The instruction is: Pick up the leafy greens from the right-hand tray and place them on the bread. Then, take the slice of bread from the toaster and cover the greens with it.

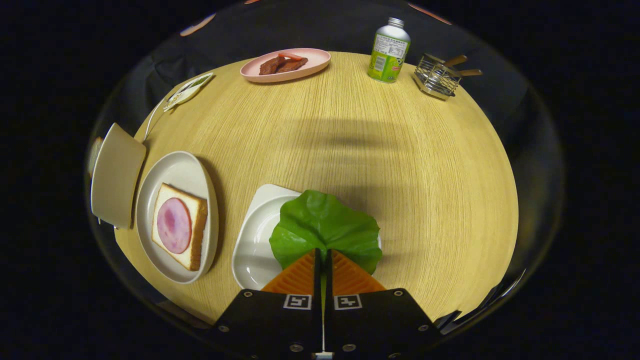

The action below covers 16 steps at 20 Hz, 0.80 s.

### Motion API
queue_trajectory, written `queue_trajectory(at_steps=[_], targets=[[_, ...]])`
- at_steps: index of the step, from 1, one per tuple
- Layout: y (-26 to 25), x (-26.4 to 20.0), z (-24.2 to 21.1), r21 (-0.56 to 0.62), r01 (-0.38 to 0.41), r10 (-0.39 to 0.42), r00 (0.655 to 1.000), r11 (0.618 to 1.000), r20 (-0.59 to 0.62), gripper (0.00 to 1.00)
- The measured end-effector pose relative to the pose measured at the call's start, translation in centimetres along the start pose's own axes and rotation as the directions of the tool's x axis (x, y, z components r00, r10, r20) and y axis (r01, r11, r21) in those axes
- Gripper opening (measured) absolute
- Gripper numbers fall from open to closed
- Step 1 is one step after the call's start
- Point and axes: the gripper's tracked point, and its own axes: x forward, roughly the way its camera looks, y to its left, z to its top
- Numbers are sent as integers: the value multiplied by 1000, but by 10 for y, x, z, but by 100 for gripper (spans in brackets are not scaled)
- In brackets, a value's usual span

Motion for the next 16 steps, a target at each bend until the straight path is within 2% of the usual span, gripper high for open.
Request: queue_trajectory(at_steps=[4,6,13,16], targets=[[28,-25,16,106,-109,102,993,988,66,1],[41,-37,16,129,-138,130,989,982,72,1],[107,-64,29,129,-257,244,963,958,111,1],[132,-61,31,104,-275,265,959,956,100,1]])
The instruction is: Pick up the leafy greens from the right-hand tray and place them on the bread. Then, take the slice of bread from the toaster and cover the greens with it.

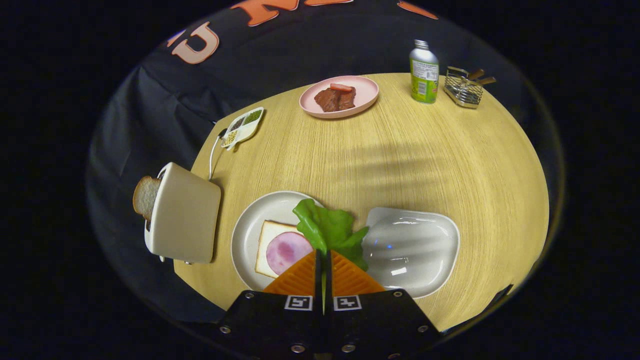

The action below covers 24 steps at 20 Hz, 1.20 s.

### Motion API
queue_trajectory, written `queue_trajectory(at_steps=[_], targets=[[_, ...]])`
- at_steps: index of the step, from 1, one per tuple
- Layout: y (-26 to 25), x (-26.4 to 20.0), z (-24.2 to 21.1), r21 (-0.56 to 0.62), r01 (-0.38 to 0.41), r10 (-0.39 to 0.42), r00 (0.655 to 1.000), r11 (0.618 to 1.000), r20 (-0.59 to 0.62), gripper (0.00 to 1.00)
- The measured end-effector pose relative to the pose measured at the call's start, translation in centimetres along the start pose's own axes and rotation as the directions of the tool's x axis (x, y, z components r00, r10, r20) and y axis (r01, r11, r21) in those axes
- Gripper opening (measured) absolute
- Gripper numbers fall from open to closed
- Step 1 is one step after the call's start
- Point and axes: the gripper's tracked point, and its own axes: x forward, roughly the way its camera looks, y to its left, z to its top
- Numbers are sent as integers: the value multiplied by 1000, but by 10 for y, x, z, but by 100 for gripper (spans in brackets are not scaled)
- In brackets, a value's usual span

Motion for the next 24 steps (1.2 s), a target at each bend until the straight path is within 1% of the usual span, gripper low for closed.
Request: queue_trajectory(at_steps=[1,5,6,7,9,12,14,15,17,18,21,23,24], targets=[[12,5,-1,-8,-21,21,1000,1000,-2,1],[37,19,-6,-22,-42,41,999,999,-35,1],[46,21,-5,-20,-64,64,997,998,-39,1],[52,23,-4,-34,-68,67,997,997,-35,1],[52,33,-3,-57,-36,34,999,998,-35,1],[61,42,-8,-46,-42,39,997,998,-70,3],[67,43,-12,-47,-51,47,995,998,-84,7],[68,42,-11,-45,-51,47,996,998,-78,6],[75,36,-5,-40,-52,50,997,998,-65,12],[80,30,3,-46,-53,50,997,998,-51,19],[112,4,33,-62,-70,72,997,996,32,28],[143,-12,54,-85,-97,104,991,992,81,43],[157,-19,62,-110,-102,113,989,989,95,52]])
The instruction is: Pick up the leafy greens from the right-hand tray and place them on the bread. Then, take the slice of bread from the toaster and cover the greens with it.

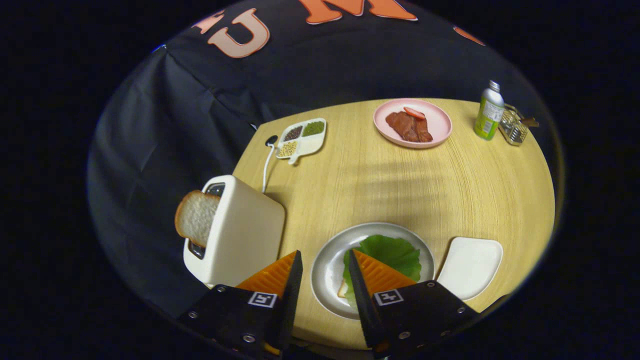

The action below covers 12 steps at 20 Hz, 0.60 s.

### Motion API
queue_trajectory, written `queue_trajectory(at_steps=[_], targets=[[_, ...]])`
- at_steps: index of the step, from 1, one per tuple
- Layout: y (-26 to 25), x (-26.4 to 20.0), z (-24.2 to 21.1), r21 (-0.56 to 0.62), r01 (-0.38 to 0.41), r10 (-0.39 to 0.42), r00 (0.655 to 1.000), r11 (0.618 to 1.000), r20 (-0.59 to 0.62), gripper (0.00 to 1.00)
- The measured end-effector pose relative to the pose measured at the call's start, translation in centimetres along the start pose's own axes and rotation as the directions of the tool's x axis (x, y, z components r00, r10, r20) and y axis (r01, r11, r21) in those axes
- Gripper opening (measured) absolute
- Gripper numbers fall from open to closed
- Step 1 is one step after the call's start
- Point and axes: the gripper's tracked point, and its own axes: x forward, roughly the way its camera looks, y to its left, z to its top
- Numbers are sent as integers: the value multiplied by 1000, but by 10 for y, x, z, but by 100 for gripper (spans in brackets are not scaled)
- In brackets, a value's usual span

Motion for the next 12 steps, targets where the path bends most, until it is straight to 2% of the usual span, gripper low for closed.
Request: queue_trajectory(at_steps=[2,4,6,12], targets=[[29,-6,17,-39,-10,10,1000,999,20,71],[58,-11,31,-48,-17,18,1000,999,23,80],[82,-14,45,-68,-20,23,999,997,31,85],[159,0,59,-119,-31,27,999,992,-31,87]])
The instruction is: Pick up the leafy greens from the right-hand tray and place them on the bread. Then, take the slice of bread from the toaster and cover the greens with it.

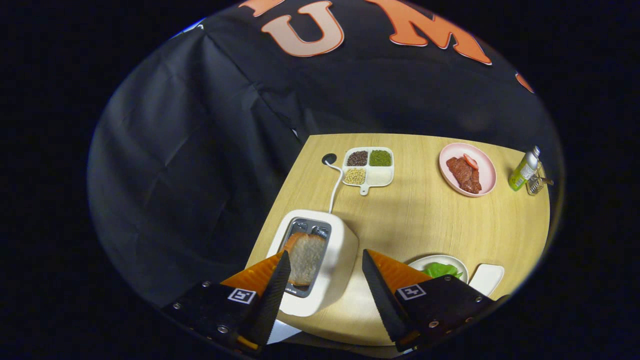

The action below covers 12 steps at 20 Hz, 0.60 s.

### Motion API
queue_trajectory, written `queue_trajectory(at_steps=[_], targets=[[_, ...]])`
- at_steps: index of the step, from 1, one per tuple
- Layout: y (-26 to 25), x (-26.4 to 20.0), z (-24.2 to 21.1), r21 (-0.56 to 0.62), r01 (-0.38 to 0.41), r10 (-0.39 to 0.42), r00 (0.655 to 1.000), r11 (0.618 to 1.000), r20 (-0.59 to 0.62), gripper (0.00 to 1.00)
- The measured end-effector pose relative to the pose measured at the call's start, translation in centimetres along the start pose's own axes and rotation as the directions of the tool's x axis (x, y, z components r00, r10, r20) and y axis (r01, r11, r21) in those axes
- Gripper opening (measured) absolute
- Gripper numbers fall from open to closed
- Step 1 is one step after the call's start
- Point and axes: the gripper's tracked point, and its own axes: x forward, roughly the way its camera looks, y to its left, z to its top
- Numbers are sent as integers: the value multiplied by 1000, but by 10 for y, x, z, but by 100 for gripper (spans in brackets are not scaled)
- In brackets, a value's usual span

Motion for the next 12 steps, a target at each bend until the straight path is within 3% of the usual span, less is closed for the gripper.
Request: queue_trajectory(at_steps=[8,12], targets=[[39,40,-12,-149,69,-90,986,986,-141,86],[23,56,-22,-193,156,-193,962,969,-191,76]])
